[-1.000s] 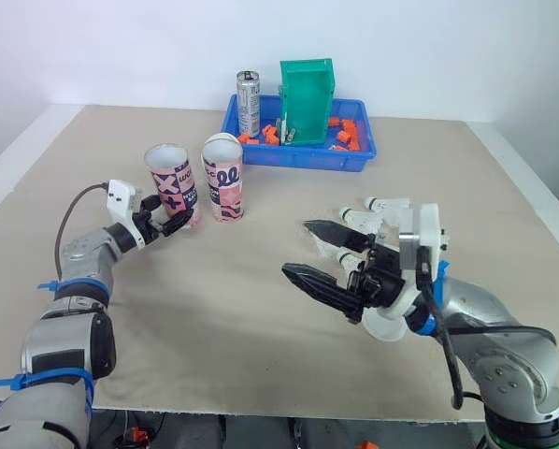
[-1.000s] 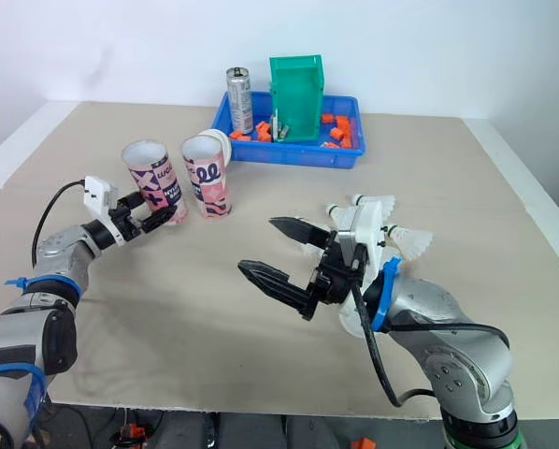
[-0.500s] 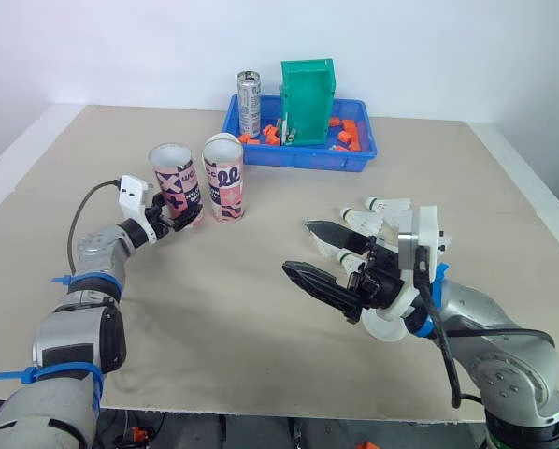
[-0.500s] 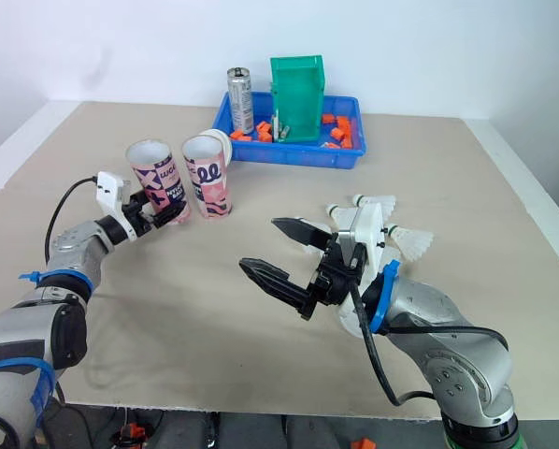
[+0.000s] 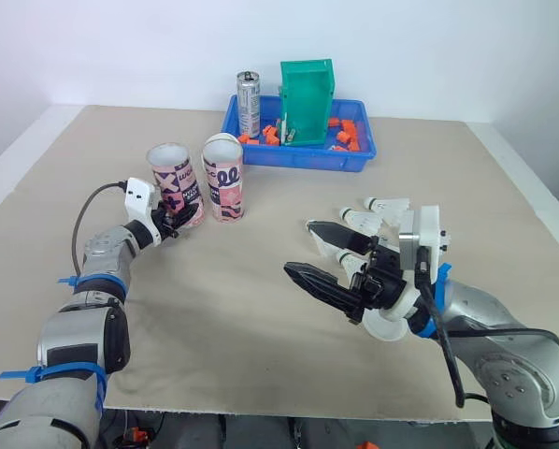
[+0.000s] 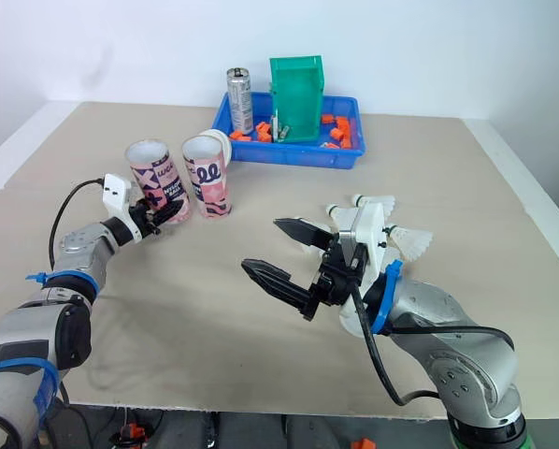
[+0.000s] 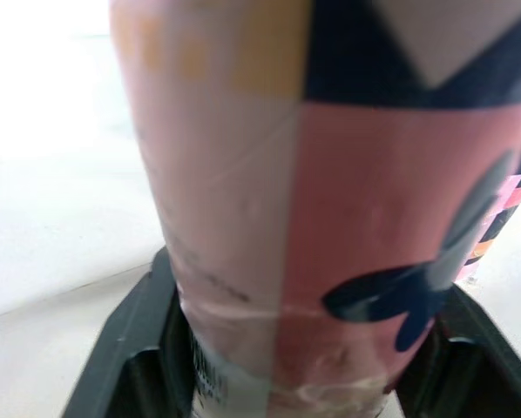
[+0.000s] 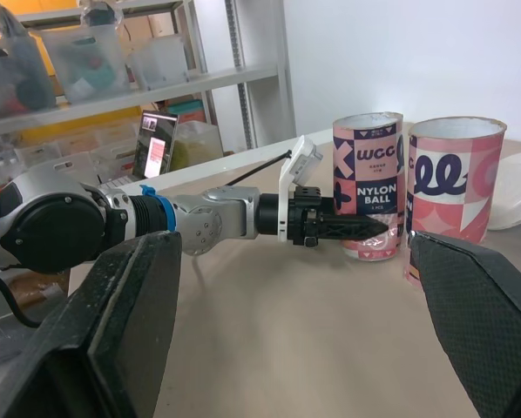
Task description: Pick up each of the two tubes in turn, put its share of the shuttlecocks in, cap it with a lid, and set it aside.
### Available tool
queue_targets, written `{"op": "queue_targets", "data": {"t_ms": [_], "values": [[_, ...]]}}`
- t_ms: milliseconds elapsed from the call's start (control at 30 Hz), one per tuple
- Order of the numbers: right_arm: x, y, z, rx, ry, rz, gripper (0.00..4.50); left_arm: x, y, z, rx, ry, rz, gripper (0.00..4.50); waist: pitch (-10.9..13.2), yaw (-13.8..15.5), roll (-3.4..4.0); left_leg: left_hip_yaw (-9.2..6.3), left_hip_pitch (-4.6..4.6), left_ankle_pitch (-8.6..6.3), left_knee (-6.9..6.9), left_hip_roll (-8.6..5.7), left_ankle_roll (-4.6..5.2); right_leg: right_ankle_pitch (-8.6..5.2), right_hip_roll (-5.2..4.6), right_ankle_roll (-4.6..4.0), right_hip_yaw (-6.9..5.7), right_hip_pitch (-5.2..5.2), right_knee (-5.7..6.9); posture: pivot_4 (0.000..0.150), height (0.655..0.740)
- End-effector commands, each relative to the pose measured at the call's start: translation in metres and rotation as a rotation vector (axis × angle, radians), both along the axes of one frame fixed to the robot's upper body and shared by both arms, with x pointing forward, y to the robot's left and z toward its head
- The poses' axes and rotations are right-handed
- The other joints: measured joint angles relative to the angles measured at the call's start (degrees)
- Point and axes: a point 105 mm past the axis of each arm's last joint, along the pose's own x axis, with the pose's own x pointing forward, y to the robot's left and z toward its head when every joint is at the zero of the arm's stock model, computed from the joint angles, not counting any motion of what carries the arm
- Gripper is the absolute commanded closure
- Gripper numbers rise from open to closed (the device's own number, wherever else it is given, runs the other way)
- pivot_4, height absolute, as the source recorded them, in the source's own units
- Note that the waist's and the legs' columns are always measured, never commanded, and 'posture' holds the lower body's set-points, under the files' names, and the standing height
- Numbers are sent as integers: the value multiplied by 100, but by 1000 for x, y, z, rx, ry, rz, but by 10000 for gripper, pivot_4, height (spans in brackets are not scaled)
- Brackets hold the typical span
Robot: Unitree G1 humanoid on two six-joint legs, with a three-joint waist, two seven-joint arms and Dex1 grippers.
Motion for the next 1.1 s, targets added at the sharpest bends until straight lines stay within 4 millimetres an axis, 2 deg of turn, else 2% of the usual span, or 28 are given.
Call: {"op": "queue_targets", "data": {"t_ms": [33,400,567,700,867,933,1033,1100], "values": [[-7,1,12,11,-61,11,0,1,7,12,37,-41,11,22775,0,0,0,0,0,0,0,0,0,0,0,0,0,0,0,1500,7362],[-9,-13,5,-18,-13,-7,0,-11,29,31,65,-95,-53,22775,1,1,0,0,-3,0,-2,0,0,-3,0,1,0,0,-1,1500,7362],[-10,-21,-1,-52,19,-2,0,-28,33,39,33,-58,-213,22775,0,-2,-1,-1,-3,0,-2,1,0,-3,0,-1,0,-2,0,1500,7362],[-9,-25,-2,-48,39,8,0,-44,29,40,73,-12,-371,22775,0,-6,0,0,-1,0,-2,4,0,-1,1,-6,-3,-2,0,1500,7362],[-13,-35,-17,-89,112,-2,0,-75,26,31,274,102,-597,22775,0,-4,-1,-1,-2,0,-2,6,0,-7,-1,-9,-5,0,1,1500,7362],[-14,-38,-20,-92,130,-11,0,-83,27,27,343,142,-641,22775,0,-3,-1,-3,-2,0,-4,6,0,-11,-1,-12,-6,-1,1,1500,7362],[-18,-43,-34,-114,178,-54,0,-97,36,9,595,222,-706,22775,-3,-2,-5,-6,-1,0,-4,9,1,-17,-1,-28,-12,-1,2,1500,7362],[-19,-46,-41,-119,202,-89,0,-99,35,10,651,215,-731,22775,-4,-2,-5,-7,7,0,-4,12,0,-25,-1,-43,-15,5,3,1500,7362]]}}
